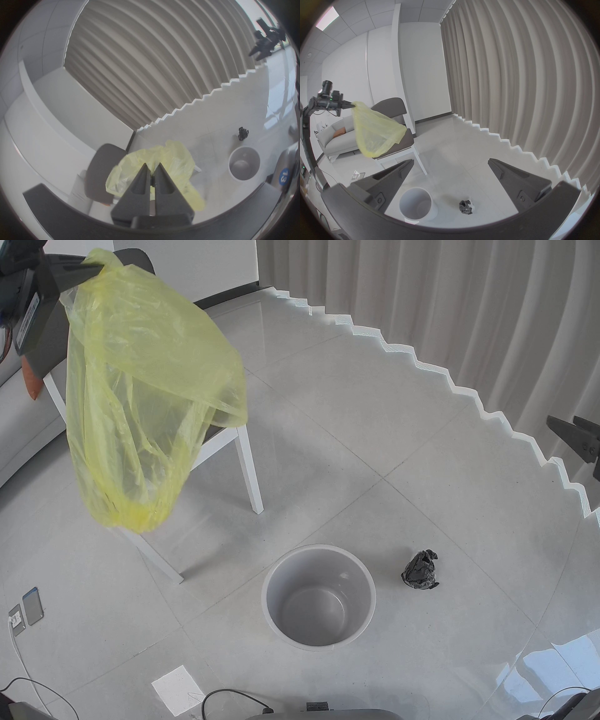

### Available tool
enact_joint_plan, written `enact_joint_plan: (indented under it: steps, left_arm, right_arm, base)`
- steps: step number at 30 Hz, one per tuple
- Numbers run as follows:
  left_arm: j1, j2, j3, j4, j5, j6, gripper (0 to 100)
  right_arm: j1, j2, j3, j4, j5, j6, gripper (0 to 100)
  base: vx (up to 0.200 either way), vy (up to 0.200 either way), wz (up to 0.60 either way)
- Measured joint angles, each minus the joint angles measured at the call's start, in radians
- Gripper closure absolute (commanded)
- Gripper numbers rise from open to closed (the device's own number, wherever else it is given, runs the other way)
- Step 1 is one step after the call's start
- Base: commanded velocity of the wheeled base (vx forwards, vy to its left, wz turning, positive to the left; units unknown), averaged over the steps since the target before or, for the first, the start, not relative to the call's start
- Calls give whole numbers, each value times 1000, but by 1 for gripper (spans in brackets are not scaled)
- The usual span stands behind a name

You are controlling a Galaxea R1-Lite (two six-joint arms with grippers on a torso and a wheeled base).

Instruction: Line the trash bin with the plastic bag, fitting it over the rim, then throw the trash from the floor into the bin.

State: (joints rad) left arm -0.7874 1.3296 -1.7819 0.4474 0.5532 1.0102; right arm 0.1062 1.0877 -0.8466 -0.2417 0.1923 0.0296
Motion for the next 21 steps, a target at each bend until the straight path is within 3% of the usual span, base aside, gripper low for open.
enact_joint_plan:
  steps: [3,7,14,21]
  left_arm:
    - [-103,1,-6,11,75,21,100]
    - [-194,11,-2,14,119,32,100]
    - [-304,53,2,6,133,29,100]
    - [-415,91,2,-1,129,-29,100]
  right_arm:
    - [6,78,-48,-4,45,5,0]
    - [11,151,-88,-7,96,11,0]
    - [12,224,-111,-10,235,118,0]
    - [8,306,-159,-50,270,172,0]
  base:
    - [0,0,0]
    - [0,0,0]
    - [0,0,0]
    - [0,0,0]
